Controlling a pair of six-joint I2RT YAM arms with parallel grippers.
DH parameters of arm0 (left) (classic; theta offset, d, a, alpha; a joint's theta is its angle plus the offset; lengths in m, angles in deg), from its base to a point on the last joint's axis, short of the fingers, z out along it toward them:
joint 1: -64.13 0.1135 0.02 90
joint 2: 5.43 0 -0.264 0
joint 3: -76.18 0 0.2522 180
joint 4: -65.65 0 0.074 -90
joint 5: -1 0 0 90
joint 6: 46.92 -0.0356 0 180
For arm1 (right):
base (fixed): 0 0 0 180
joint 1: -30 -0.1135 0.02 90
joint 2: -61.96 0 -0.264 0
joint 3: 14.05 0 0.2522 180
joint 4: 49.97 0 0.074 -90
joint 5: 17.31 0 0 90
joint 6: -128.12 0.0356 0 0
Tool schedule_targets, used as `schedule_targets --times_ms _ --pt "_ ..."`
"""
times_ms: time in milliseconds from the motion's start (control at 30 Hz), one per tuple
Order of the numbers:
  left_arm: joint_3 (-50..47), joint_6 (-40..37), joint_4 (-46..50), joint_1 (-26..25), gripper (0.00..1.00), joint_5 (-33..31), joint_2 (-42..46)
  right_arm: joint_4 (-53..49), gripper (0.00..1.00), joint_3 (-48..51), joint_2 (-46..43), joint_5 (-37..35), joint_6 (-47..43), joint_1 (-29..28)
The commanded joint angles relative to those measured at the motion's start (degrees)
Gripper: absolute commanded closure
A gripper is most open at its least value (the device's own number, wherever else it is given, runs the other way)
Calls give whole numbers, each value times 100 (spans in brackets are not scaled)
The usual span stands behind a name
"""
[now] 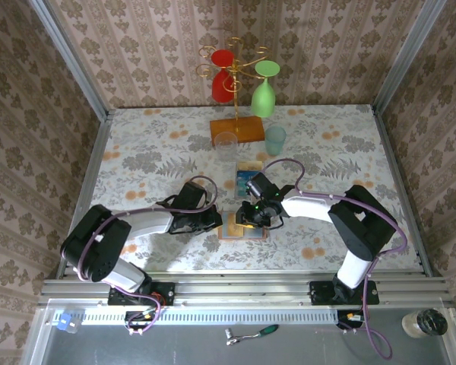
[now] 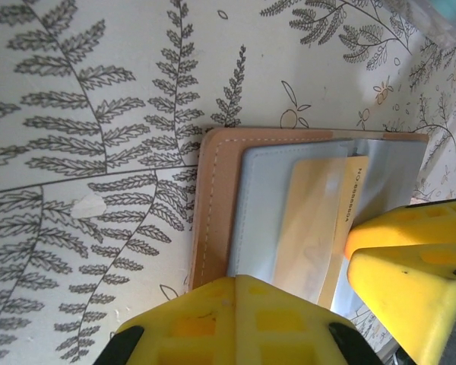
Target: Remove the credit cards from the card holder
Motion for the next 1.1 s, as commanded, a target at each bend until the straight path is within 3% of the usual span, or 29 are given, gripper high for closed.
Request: schedule_targets --times_ms 0,533,1067 --pt "187 -85 263 -11 95 -31 164 -264 73 -118 -132 -185 -107 -31" --pt "726 -243 472 -237 96 89 -118 -212 72 68 -511 -337 -99 -27" --pt "620 -229 593 -489 98 -318 -486 -205 69 59 -244 -269 -120 -31"
